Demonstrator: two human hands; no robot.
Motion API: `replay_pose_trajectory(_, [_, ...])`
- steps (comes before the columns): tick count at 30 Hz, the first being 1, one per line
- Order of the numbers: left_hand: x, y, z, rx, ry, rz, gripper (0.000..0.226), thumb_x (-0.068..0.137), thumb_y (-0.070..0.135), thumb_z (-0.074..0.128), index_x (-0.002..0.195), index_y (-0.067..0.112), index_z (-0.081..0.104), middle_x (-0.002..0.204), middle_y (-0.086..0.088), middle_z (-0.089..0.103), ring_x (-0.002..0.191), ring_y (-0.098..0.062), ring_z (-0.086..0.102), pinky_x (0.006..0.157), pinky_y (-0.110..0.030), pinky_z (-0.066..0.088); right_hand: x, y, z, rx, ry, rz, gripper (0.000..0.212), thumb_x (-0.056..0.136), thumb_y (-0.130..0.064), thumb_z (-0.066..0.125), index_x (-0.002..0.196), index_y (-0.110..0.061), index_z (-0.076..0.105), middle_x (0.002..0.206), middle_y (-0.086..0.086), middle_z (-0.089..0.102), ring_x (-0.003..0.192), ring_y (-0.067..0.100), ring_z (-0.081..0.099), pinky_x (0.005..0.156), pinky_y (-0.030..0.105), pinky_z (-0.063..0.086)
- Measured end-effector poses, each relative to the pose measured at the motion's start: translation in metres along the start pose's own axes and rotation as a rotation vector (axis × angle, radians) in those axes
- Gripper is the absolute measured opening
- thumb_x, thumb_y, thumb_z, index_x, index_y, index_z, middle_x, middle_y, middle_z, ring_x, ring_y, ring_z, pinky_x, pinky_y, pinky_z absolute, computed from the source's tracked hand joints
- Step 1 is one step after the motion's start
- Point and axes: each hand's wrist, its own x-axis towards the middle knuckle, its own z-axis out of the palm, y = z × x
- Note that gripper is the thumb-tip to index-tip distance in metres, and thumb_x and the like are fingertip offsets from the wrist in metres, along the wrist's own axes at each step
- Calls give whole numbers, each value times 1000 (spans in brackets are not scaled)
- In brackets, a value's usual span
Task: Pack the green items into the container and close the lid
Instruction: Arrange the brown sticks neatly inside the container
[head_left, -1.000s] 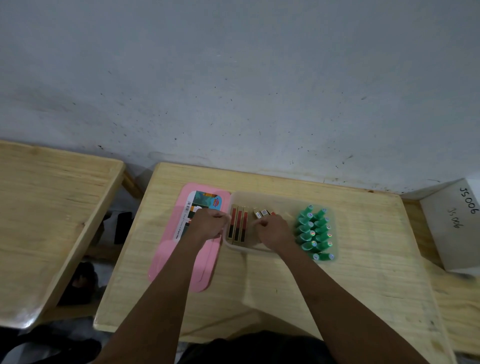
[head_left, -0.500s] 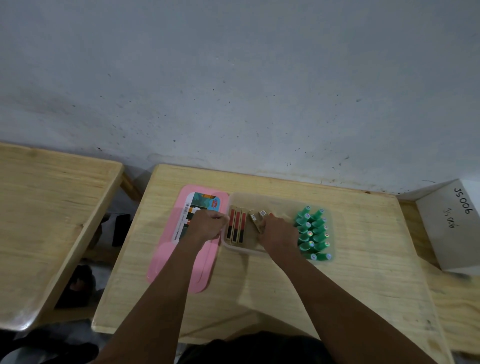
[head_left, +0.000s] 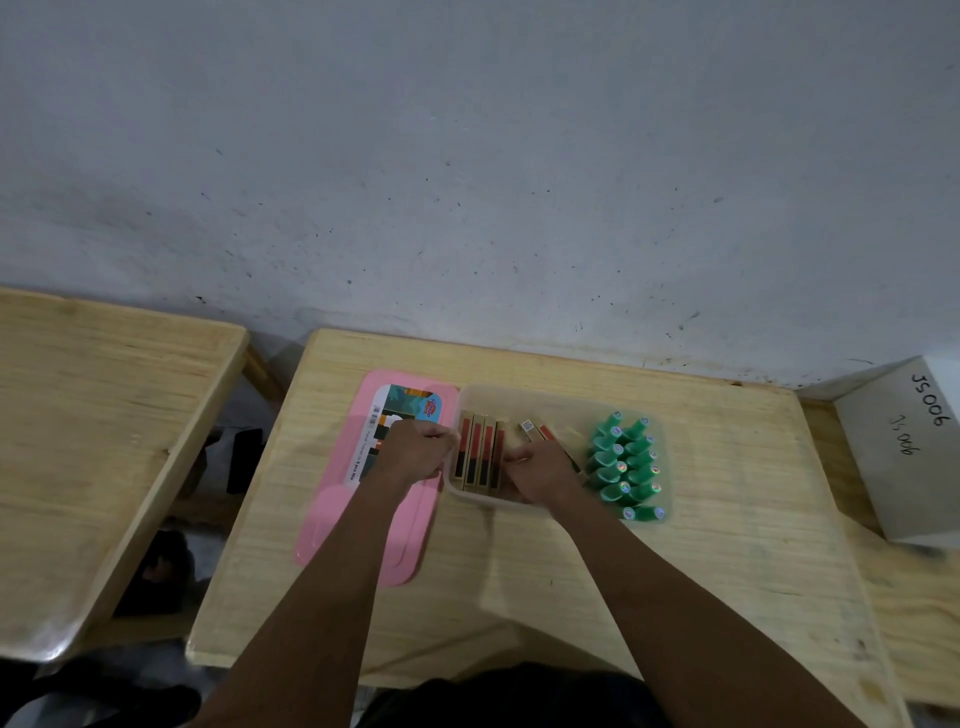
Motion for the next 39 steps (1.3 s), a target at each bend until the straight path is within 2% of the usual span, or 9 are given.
replay_pose_trajectory(5, [2, -2, 0, 7, -7, 2, 17, 89, 15, 64, 101, 3, 68, 82, -5, 60, 73, -18, 57, 82, -39, 56, -4, -3, -8, -170, 24, -32, 25, 91, -21, 52, 93, -17, 77, 87, 6, 71, 84, 25, 66, 77, 34, 52])
replay_pose_trajectory(8, [2, -2, 0, 10, -4, 0, 16, 89, 15, 64, 99, 3, 68, 83, -4, 62, 75, -19, 58, 82, -39, 57, -9, 1, -19, -330, 255, 6, 24, 89, -25, 52, 103, -29, 71, 105, -4, 67, 93, 23, 66, 74, 31, 48])
replay_pose_trajectory(11, [2, -1, -1, 10, -12, 6, 13, 89, 14, 64, 97, 4, 68, 84, -5, 62, 74, -19, 58, 80, -38, 57, -14, 5, -22, -521, 281, 15, 25, 88, -26, 54, 110, -21, 63, 109, 1, 62, 94, 25, 66, 68, 31, 40])
replay_pose_trajectory(16, [2, -1, -1, 5, -9, 1, 14, 89, 14, 64, 97, 3, 68, 84, -8, 62, 72, -18, 57, 80, -38, 56, -11, 6, -18, -567, 244, 49, 24, 88, -27, 60, 109, -16, 63, 101, 3, 70, 92, 25, 68, 68, 30, 41])
replay_pose_trajectory(20, [1, -1, 0, -1, -8, 6, 12, 89, 13, 64, 95, 4, 68, 83, -5, 61, 70, -16, 56, 78, -37, 56, -9, 5, -18, -495, 223, 68, 25, 87, -35, 62, 106, -20, 67, 100, 1, 71, 93, 22, 69, 69, 30, 45])
replay_pose_trajectory(24, [2, -2, 0, 2, -3, 16, 15, 90, 14, 63, 98, 3, 68, 83, -4, 61, 73, -18, 57, 82, -39, 56, -5, 10, -22, -216, 139, 60, 20, 87, -32, 61, 90, -19, 76, 82, 2, 73, 77, 20, 70, 74, 33, 56])
replay_pose_trajectory(28, [2, -2, 0, -3, -2, 14, 11, 90, 15, 63, 96, 6, 67, 84, -5, 61, 74, -17, 57, 80, -37, 56, -4, 15, -25, 73, 106, 17, 27, 90, -19, 59, 89, 1, 76, 78, 14, 70, 55, 12, 55, 60, 26, 43])
replay_pose_trajectory(33, [2, -3, -1, 1, -3, 17, 8, 90, 16, 63, 92, 8, 66, 88, -6, 61, 75, -18, 57, 79, -36, 56, -5, 10, -21, 240, 60, 76, 23, 91, -16, 60, 91, 2, 74, 73, 6, 65, 62, 13, 53, 67, 32, 45])
replay_pose_trajectory(39, [4, -5, 0, 1, -3, 14, 13, 89, 16, 63, 96, 6, 69, 83, -5, 62, 74, -18, 58, 82, -39, 57, -4, 6, -10, 196, 0, 44, 27, 91, -18, 61, 95, 6, 72, 75, 11, 62, 67, 18, 52, 65, 30, 43])
